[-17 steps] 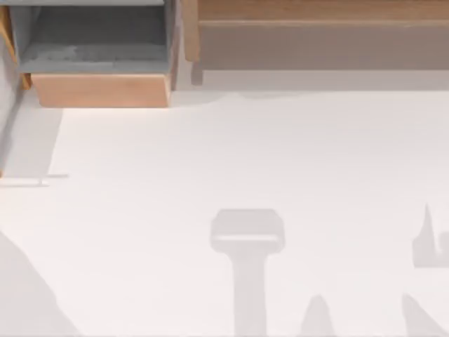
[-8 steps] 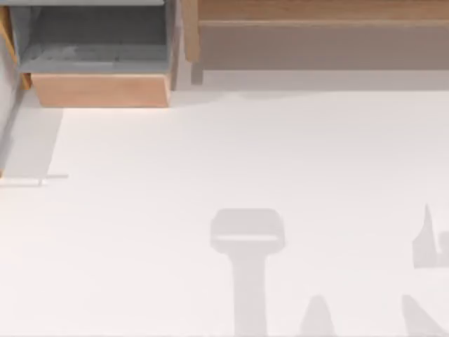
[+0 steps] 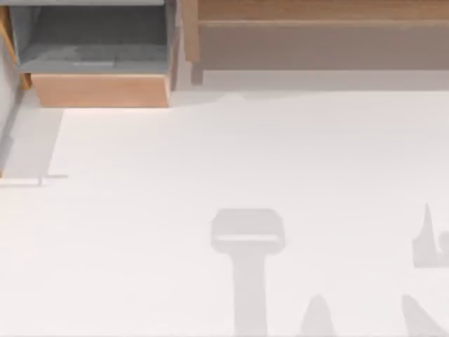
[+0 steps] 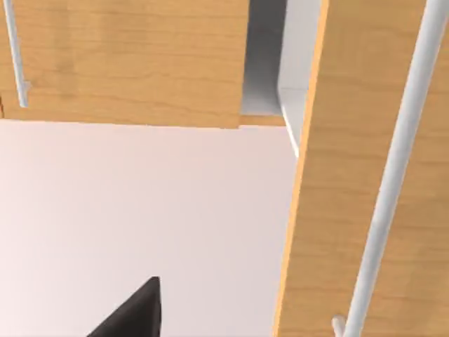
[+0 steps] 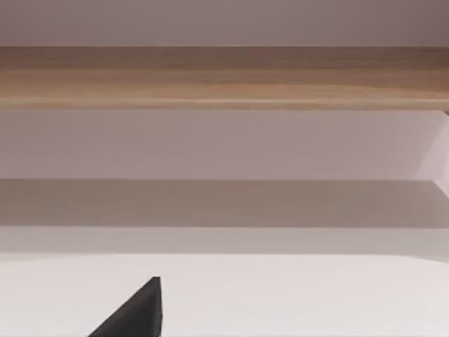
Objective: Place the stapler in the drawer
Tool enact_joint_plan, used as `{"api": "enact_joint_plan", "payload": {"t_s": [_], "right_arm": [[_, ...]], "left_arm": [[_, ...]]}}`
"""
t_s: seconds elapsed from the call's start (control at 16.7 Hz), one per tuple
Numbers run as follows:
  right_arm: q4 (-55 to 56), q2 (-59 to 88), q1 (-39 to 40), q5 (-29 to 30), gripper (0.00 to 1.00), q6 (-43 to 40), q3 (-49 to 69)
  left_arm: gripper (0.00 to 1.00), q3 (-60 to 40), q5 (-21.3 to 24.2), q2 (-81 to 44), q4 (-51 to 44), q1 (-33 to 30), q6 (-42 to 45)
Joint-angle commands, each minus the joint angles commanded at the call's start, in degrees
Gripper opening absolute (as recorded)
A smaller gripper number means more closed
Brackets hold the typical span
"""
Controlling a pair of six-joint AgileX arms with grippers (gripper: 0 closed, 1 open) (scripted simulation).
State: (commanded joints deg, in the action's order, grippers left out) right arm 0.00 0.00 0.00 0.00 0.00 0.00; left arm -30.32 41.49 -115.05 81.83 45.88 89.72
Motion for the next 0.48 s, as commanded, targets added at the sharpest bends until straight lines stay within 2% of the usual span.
{"api": "enact_joint_plan", "payload": {"t_s": [0.24,0.48], "right_arm": [[0.0,0.0,0.0,0.0,1.0,0.0,0.0],[0.0,0.0,0.0,0.0,1.0,0.0,0.0]], "left_arm": [[1.0,4.91,1.97,0.85,6.01,-4.3,1.38],[1.0,5.26,2.14,0.95,6.44,-4.68,1.44]]}}
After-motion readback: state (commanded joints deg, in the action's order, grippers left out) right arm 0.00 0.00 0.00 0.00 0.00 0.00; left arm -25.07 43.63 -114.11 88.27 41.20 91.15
